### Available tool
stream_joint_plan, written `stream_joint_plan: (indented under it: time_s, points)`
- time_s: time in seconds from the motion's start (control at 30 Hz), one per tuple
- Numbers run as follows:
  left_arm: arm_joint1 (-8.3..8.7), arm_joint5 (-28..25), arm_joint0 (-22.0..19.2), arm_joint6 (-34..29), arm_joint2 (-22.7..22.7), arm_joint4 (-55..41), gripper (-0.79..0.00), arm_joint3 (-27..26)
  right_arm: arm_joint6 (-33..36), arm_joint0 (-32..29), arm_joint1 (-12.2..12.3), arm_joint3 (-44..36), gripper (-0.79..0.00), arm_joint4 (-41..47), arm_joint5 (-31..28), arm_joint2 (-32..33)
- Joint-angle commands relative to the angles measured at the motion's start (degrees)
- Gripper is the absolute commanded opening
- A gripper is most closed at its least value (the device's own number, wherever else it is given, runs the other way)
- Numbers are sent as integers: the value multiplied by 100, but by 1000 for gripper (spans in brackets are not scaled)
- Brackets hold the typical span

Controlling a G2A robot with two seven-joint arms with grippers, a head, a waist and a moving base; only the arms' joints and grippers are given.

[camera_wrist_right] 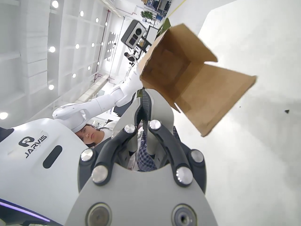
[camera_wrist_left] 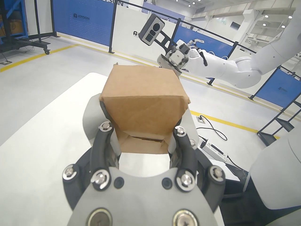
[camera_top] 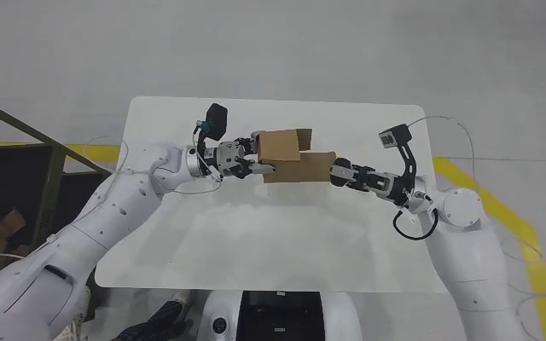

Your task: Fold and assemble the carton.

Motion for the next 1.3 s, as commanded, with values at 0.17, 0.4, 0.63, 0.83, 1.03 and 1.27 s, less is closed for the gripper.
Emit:
stream_joint_plan:
  time_s: [0.17, 0.4, 0.63, 0.83, 1.03, 1.27]
  points:
    - [-19, 0, 64, 41, 9, 103, -416, -133, -271, 63, -6, -38, -785, -241, 132, -235]
    - [-5, 0, 191, 84, 26, 120, -419, -238, -352, 80, 7, -48, -785, -274, 137, -328]
    - [-2, 0, 223, 74, 67, 104, -416, -318, -362, 195, -7, -57, -785, -337, 152, -591]
    - [-4, 0, 218, 71, 101, 112, -416, -357, -377, 229, -3, -64, -785, -350, 131, -696]
    - [-8, 0, 201, 101, 131, 120, -416, -347, -436, 207, 31, -72, -785, -352, 102, -599]
    - [17, 0, 219, 153, 106, 152, -416, -341, -562, 38, 133, -62, -785, -378, 125, -90]
